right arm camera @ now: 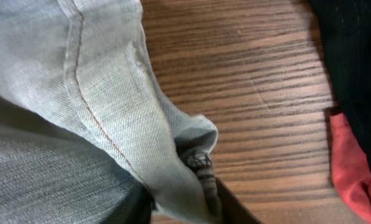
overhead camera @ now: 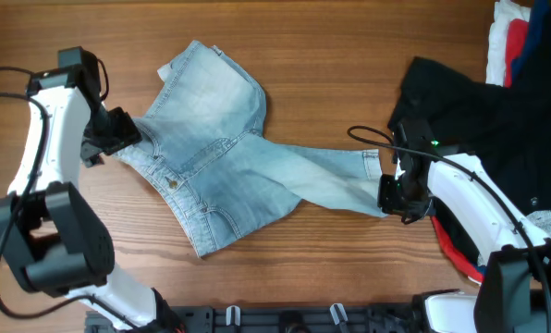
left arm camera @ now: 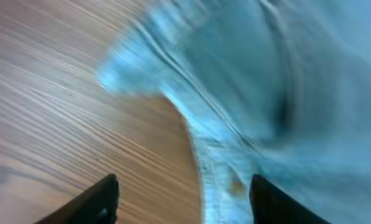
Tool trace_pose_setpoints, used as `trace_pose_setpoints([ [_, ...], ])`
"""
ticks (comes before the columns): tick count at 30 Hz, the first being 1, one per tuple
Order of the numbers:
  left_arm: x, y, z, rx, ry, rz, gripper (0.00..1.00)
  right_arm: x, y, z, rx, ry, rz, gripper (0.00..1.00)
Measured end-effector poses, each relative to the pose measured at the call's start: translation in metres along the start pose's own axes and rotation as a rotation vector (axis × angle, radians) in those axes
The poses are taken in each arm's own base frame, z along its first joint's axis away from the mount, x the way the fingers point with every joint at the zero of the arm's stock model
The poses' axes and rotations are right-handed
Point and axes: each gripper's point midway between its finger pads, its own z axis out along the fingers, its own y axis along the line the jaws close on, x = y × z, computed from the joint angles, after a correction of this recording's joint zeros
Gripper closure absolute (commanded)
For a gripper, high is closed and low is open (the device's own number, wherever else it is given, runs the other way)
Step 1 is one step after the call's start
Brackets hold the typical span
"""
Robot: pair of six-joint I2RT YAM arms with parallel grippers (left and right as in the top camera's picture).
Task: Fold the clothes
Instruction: 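Lay the shorts flat, left gripper pulling waistband left, right holding leg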
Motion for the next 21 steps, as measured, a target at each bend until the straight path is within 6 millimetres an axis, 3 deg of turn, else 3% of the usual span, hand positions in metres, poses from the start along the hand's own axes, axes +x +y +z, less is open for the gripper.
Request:
trace_pose_setpoints([
  [3,0.027,-0.021,-0.020,0.140,0.073,0.035,0.26,-0.005,0.002,0.000,-0.007,-0.019,0.004,0.96],
  [4,0.044,-0.034,-0.027,0.180,0.118,0.064,0.25,-0.009,0.003,0.000,-0.012,-0.036,0.007,0.96],
  [7,0.063,-0.061,-0.026,0.218,0.154,0.145,0.19,-0.011,0.004,0.000,-0.015,-0.044,0.006,0.96],
  [10,0.108,-0.077,-0.004,0.194,0.271,0.221,0.17,-0.011,0.004,0.000,-0.015,-0.044,0.006,0.96],
  [14,0.162,-0.073,0.041,0.127,0.394,0.208,0.18,-0.014,0.004,0.000,-0.018,-0.056,0.006,0.96],
  [17,0.191,-0.063,0.068,0.087,0.451,0.165,0.23,-0.015,0.004,0.000,-0.017,-0.060,0.006,0.96],
  [21,0.204,-0.060,0.088,0.077,0.447,0.142,0.27,-0.015,0.005,-0.001,-0.018,-0.062,0.006,0.96],
])
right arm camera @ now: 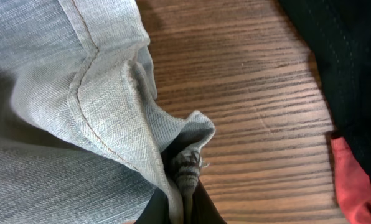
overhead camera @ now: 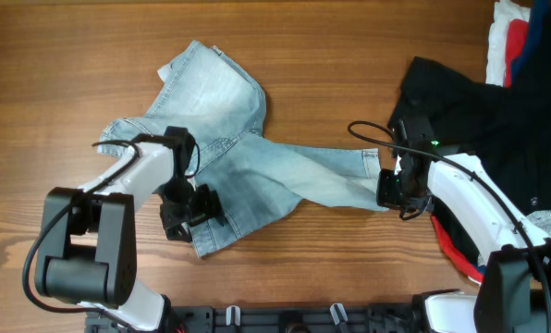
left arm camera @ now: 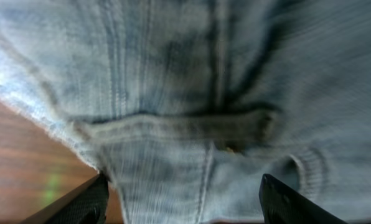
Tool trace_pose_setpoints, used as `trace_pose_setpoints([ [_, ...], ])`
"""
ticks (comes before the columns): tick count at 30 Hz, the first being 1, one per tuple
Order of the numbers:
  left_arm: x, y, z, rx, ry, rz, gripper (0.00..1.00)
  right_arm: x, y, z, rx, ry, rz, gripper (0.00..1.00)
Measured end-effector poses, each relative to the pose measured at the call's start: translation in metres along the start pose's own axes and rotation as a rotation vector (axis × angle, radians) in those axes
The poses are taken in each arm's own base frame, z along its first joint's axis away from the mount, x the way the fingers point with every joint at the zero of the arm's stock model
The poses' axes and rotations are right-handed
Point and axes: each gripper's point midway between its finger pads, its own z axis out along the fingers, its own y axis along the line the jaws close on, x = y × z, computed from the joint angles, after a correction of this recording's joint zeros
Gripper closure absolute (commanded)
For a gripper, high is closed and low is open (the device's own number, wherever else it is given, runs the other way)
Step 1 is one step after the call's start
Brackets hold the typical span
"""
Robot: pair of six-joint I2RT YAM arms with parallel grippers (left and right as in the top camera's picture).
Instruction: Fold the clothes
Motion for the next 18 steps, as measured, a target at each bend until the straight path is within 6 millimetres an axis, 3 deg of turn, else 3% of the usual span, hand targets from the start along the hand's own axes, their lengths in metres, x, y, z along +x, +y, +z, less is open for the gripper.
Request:
trace_pose_setpoints([
  [1,0.002,0.002,0.005,-0.002,0.003,-0.010,0.36,0.000,0.000,0.000,0.000,0.001,0.000,0.96],
  [2,0.004,0.004,0.008,-0.004,0.009,-0.027,0.51,0.000,0.000,0.000,0.000,0.001,0.000,0.96],
  [4,0.007,0.006,0.010,-0.002,0.002,-0.045,0.96,0.000,0.000,0.000,0.000,0.000,0.000,0.96],
  [8,0.009,0.009,0.011,0.003,0.012,-0.072,0.96,0.000,0.000,0.000,0.000,0.000,0.000,0.96],
  [11,0.002,0.039,0.001,-0.064,-0.001,-0.168,0.96,-0.001,0.001,0.000,-0.002,-0.005,0.000,0.96],
  [12,-0.005,0.052,-0.006,-0.085,-0.018,-0.216,0.96,-0.002,0.001,0.000,-0.003,-0.006,0.000,0.91],
  [14,-0.021,0.075,-0.028,-0.097,-0.071,-0.310,0.96,0.001,0.004,0.000,-0.023,0.008,-0.009,0.66],
  [15,-0.034,0.088,-0.046,-0.086,-0.126,-0.369,0.96,0.005,0.008,0.000,-0.046,0.025,-0.018,0.64],
  [18,-0.049,0.120,-0.070,-0.095,-0.207,-0.481,0.96,0.006,0.006,0.000,-0.038,0.030,-0.024,0.62],
])
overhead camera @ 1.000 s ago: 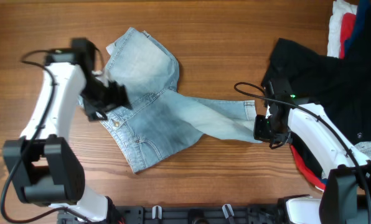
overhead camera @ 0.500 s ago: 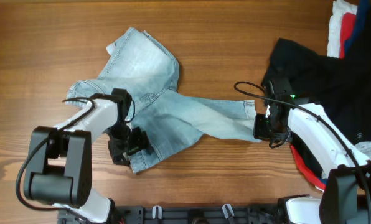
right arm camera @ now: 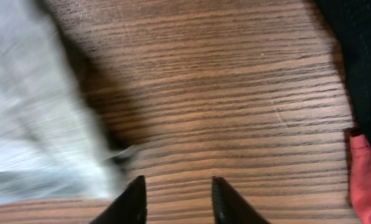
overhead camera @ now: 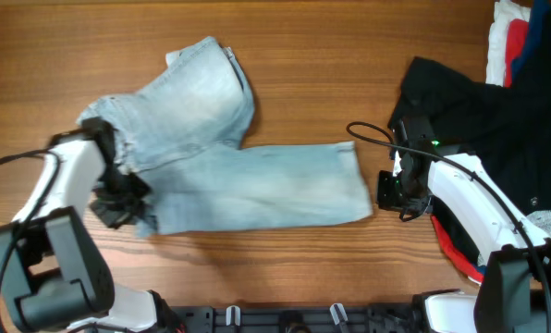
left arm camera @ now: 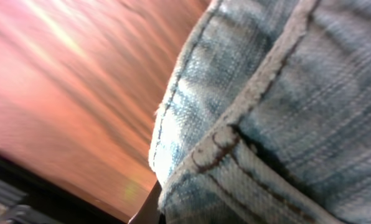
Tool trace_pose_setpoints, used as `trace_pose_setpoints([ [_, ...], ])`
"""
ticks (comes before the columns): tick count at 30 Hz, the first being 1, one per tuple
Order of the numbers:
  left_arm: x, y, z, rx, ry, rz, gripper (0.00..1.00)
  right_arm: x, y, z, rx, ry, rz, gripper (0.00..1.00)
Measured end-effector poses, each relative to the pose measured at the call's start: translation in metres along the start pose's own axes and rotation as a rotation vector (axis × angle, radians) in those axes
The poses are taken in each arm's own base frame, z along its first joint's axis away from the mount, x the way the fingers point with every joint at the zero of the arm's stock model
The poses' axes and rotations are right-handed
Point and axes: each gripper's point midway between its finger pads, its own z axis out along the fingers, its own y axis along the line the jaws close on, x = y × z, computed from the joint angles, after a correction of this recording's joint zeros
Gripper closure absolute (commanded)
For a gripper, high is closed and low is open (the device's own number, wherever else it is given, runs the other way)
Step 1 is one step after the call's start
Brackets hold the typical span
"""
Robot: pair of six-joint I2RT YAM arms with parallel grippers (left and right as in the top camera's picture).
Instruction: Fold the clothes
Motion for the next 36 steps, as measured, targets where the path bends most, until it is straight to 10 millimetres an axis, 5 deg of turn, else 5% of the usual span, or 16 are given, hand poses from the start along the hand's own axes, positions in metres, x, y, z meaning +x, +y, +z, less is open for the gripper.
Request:
trace_pose_setpoints([
  [1,-0.007,0.012,-0.002,-0.012,-0.007,-0.044,0.92,0.000,0.000,0.000,0.000,0.000,-0.001,0.62],
  [3,-0.010,0.026,-0.001,-0.029,0.005,-0.091,0.60,0.000,0.000,0.000,0.000,0.000,-0.001,0.61],
  [5,-0.009,0.030,-0.001,-0.037,0.010,-0.102,0.42,-0.002,0.001,0.000,-0.003,-0.009,-0.001,0.62],
  [7,-0.008,0.031,-0.001,-0.037,0.016,-0.101,0.33,-0.008,0.003,0.000,-0.012,-0.032,-0.021,0.62],
  [12,-0.016,0.027,-0.027,-0.020,-0.006,-0.092,0.34,-0.032,0.024,-0.015,-0.107,-0.114,-0.095,0.62],
  [17,-0.046,-0.014,-0.079,0.191,-0.232,0.012,0.45,-0.103,0.097,-0.085,-0.433,-0.407,-0.218,0.60],
  [21,-0.052,-0.065,-0.092,0.321,-0.316,0.164,0.40,-0.112,0.171,-0.109,-0.618,-0.396,-0.347,0.52],
  [23,-0.045,-0.085,-0.089,0.338,-0.309,0.245,0.39,-0.118,0.211,-0.105,-0.666,-0.319,-0.385,0.47],
  [27,-0.040,-0.090,-0.085,0.336,-0.291,0.268,0.39,-0.168,0.278,-0.098,-0.751,-0.280,-0.419,0.49],
  [33,-0.037,-0.087,-0.083,0.324,-0.275,0.266,0.39,-0.237,0.336,-0.056,-0.857,-0.288,-0.338,0.49],
  [36,-0.033,-0.084,-0.075,0.312,-0.256,0.265,0.39,-0.250,0.350,-0.031,-0.897,-0.298,-0.304,0.49],
])
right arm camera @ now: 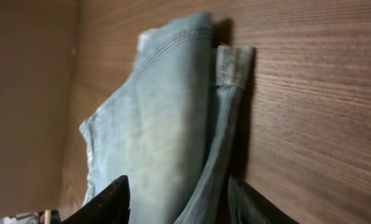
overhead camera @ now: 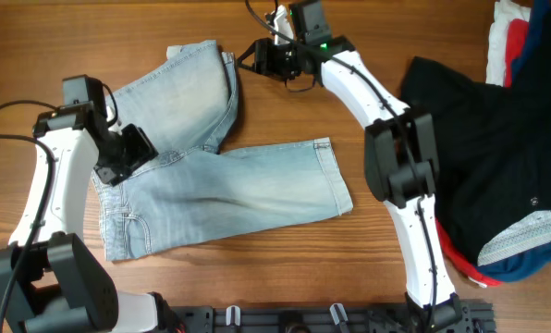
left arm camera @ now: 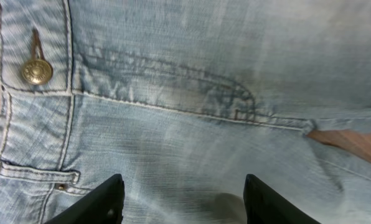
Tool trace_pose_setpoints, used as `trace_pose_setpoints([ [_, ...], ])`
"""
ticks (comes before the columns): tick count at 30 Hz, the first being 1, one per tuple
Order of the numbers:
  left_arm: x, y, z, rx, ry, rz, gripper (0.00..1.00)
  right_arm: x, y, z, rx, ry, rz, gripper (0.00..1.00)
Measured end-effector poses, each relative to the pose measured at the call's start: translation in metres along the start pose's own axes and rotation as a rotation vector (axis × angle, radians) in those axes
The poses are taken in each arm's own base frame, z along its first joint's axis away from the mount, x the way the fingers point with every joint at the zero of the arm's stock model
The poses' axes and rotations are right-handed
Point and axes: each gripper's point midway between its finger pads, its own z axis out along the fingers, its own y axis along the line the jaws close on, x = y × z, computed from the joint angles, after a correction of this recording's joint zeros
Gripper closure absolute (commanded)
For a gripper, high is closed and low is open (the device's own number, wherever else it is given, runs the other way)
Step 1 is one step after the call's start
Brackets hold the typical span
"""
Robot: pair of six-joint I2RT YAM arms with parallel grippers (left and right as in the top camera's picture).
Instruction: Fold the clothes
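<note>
Light blue jeans [overhead camera: 211, 185] lie spread on the wooden table, waist at the lower left. One leg runs right and the other leg [overhead camera: 202, 83] points to the far edge. My left gripper [overhead camera: 132, 155] hovers open over the front of the jeans below the waistband; in the left wrist view the brass button [left arm camera: 36, 71] and fly seams show above the left gripper [left arm camera: 182, 205]. My right gripper [overhead camera: 255, 57] is open at the far side, just right of the far leg's hem [right arm camera: 232, 62]; the right gripper [right arm camera: 179, 205] straddles that leg's edge, holding nothing.
A black garment [overhead camera: 479, 120] covers the right side of the table. Red and white clothes [overhead camera: 508, 37] are piled in the far right corner, and blue and red cloth [overhead camera: 525, 250] lies at the near right. Bare wood [overhead camera: 396, 37] is around the jeans.
My left gripper has let go of the waistband and moved up over the jeans' front, now open. My right arm has moved from the near leg's hem to the far leg's hem.
The jeans lay crumpled, my right gripper shut on a leg hem and my left open beside the waist. Then the left was over the waist. Then the jeans lay stretched flat, left holding the waistband, right open. Now both grippers are open, the right at the other leg.
</note>
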Motion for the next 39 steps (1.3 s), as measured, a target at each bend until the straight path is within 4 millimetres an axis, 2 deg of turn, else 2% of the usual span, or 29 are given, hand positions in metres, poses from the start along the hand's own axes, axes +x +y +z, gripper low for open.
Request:
trace_pose_setpoints([
  [5,0.018,0.010,0.014,-0.024,0.055,-0.008,0.38,0.016,-0.013,0.034,0.012,0.013,0.032,0.49],
  [7,0.022,0.012,0.017,-0.030,0.069,-0.010,0.38,0.026,-0.013,0.046,0.030,0.023,0.024,0.52],
  [9,0.022,0.012,0.017,-0.030,0.068,-0.010,0.38,0.032,-0.013,0.054,0.040,0.032,0.020,0.66],
  [12,0.022,0.012,0.017,-0.029,0.068,-0.010,0.38,0.039,-0.015,0.060,0.079,0.040,0.017,0.93],
  [13,0.022,0.012,0.017,-0.030,0.068,-0.010,0.38,0.040,-0.015,0.060,0.085,0.043,0.017,0.96],
  [18,0.022,0.012,0.017,-0.030,0.068,-0.010,0.38,0.041,-0.027,0.058,0.139,0.041,0.042,0.96],
  [21,0.022,0.012,0.017,-0.030,0.068,-0.010,0.38,0.031,-0.038,0.045,0.163,0.027,0.048,0.96],
  [24,0.022,0.012,0.017,-0.030,0.068,-0.010,0.38,0.020,-0.050,0.035,0.186,0.003,0.048,0.87],
  [25,0.022,0.012,0.017,-0.030,0.068,-0.010,0.38,0.019,-0.051,0.033,0.189,0.000,0.043,0.82],
  [29,0.022,0.012,0.017,-0.030,0.068,-0.010,0.38,0.013,-0.050,0.031,0.212,-0.025,0.019,0.81],
  [35,0.022,0.012,0.017,-0.030,0.068,-0.010,0.38,-0.021,-0.047,0.024,0.177,-0.157,0.048,0.82],
  [39,0.022,0.012,0.017,-0.030,0.068,-0.010,0.38,-0.026,-0.054,0.018,0.181,-0.171,0.103,0.78],
])
